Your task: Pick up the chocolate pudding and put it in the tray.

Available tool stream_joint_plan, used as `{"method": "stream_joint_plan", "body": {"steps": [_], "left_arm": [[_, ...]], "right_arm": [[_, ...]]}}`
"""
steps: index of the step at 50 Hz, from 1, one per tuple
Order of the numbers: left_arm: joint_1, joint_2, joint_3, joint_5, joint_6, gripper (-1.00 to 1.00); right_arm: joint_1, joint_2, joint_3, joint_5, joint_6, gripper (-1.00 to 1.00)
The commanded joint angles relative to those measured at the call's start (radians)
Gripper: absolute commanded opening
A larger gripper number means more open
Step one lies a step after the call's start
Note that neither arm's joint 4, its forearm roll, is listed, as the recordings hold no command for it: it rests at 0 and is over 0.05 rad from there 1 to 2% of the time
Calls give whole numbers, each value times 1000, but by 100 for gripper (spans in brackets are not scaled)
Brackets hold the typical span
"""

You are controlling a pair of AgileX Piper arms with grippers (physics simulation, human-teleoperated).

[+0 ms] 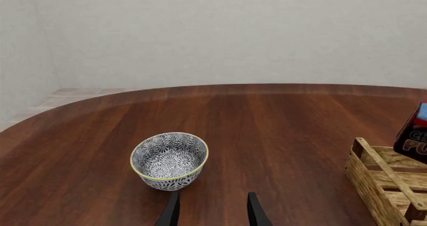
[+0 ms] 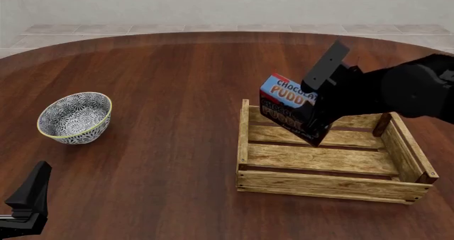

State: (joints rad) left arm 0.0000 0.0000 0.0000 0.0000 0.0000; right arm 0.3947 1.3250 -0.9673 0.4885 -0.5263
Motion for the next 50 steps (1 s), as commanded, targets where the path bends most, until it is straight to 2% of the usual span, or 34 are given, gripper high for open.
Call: {"method": "stream_joint_plan", "body": {"steps": [1, 50], "left_arm": [[0, 0, 0, 0, 0, 100], [0, 0, 0, 0, 0, 100]], "right_arm": [[2, 7, 6, -16, 30, -100], [1, 24, 126, -129, 99, -100]]}}
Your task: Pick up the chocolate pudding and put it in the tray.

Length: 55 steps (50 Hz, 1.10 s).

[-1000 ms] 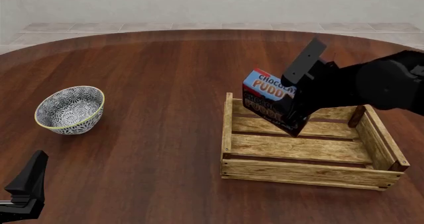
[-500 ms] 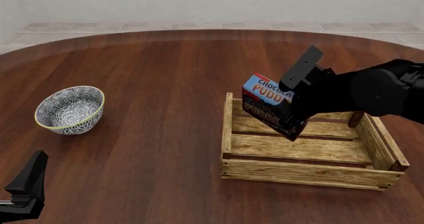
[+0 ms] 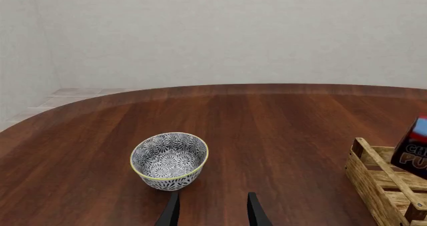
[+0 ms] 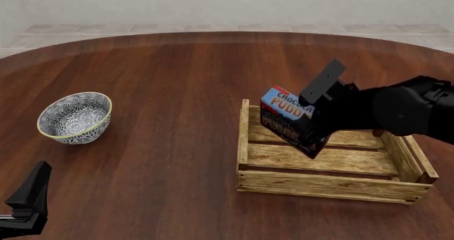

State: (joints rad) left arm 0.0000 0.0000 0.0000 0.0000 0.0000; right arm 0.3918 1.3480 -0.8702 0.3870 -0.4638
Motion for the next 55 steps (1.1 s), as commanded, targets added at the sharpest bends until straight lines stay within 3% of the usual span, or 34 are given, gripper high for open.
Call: {"method": "stream_joint_plan", "body": {"steps": [1, 55], "left_arm": [[0, 0, 0, 0, 0, 100], [0, 0, 0, 0, 0, 100]], "right_arm": [[2, 2, 30, -30, 38, -100], [-1, 43, 83, -123, 98, -100]]}}
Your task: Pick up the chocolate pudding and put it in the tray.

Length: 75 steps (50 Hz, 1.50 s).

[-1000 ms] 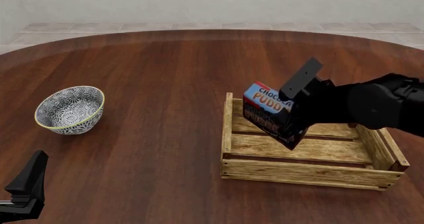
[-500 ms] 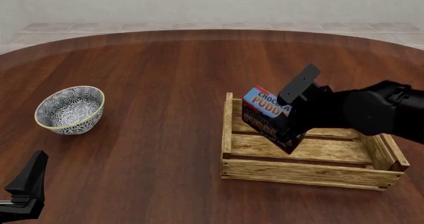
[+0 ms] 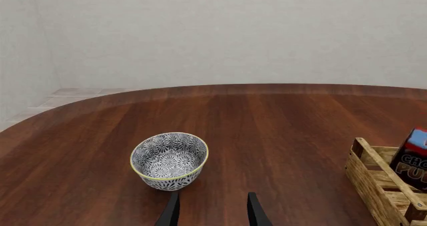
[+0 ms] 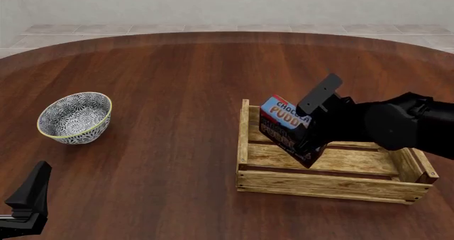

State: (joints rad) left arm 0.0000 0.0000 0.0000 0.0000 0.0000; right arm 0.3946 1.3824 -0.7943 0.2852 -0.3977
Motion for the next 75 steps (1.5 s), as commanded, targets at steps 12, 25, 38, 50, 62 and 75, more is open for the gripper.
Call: {"method": "stream_joint_plan", "body": {"steps": [12, 25, 38, 50, 62, 75], "left_arm": [[0, 0, 0, 0, 0, 100], [0, 0, 0, 0, 0, 100], [0, 0, 0, 0, 0, 100], [0, 0, 0, 0, 0, 100], [0, 0, 0, 0, 0, 100], [0, 0, 0, 0, 0, 100]], "right_arm": [[-10, 22, 20, -46, 41, -100], [-7, 43, 25, -65, 52, -100], [-7, 57, 36, -86, 60, -100], [-5, 67, 43, -102, 80, -100], [-4, 71, 72, -136, 107, -100], [2, 81, 95, -165, 125, -100]]}}
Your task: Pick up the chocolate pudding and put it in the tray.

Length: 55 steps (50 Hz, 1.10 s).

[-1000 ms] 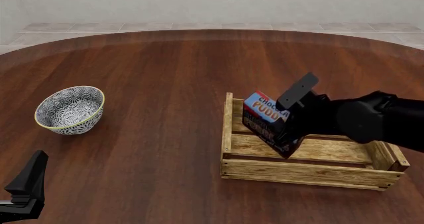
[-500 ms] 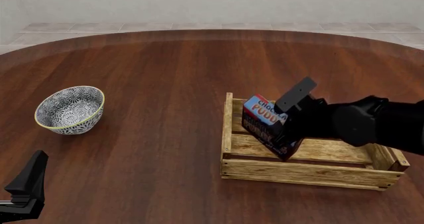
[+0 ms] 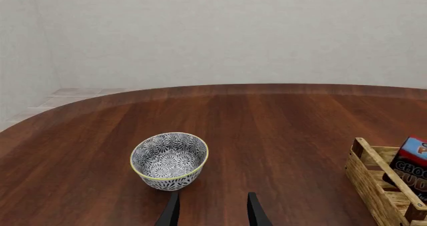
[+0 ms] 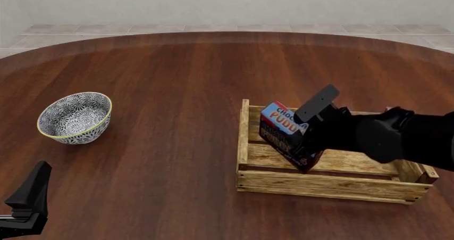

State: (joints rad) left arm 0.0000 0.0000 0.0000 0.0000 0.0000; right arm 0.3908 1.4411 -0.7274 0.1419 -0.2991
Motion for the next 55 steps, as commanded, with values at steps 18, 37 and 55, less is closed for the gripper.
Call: {"method": "stream_joint_plan", "body": {"steps": [18, 37, 55], "left_arm": [[0, 0, 0, 0, 0, 100], [0, 0, 0, 0, 0, 100], [0, 0, 0, 0, 0, 100]], "right_arm": [[-6, 20, 19, -19, 56, 100], [-7, -37, -20, 58, 67, 100], [9, -135, -106, 209, 23, 100]]}}
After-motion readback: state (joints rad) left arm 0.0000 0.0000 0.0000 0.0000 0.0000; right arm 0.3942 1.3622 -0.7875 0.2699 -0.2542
